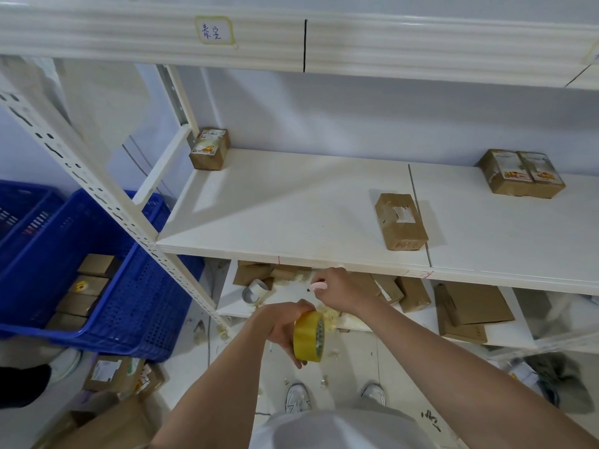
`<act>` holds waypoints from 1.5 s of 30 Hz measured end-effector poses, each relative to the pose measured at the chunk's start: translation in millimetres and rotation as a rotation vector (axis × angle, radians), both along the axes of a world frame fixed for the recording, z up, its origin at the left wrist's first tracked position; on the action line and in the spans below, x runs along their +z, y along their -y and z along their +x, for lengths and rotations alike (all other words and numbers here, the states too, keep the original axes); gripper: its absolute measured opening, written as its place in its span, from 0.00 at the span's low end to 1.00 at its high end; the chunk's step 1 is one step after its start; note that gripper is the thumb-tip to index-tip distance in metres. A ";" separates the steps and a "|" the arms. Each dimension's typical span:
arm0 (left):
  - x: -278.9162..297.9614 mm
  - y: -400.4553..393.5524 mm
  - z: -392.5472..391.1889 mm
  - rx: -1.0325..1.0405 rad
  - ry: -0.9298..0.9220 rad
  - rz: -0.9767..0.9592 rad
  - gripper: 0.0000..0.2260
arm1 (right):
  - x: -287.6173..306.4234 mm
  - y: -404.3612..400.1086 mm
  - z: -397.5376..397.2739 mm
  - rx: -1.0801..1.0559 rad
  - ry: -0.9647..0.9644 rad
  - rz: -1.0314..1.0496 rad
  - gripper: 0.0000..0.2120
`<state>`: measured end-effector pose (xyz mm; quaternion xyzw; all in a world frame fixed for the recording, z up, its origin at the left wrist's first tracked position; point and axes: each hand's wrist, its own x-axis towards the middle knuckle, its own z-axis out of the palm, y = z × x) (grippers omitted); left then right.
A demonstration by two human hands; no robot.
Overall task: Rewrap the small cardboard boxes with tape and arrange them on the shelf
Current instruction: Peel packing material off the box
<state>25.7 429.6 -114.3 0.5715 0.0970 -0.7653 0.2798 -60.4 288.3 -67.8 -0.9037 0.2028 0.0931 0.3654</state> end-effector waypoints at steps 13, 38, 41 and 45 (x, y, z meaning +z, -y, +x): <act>9.9 -3.0 -6.1 0.050 0.007 -0.003 0.24 | -7.7 0.7 -2.3 0.028 -0.006 -0.015 0.08; -11.1 6.5 -3.9 0.046 0.041 0.102 0.33 | -17.6 -4.1 7.3 0.135 -0.042 -0.054 0.09; -13.0 6.7 -2.1 0.047 0.017 0.109 0.34 | -19.6 -4.9 10.4 0.151 -0.085 -0.063 0.10; -11.8 7.6 0.2 0.026 0.023 0.122 0.34 | -18.0 -3.9 13.2 0.151 -0.130 -0.081 0.13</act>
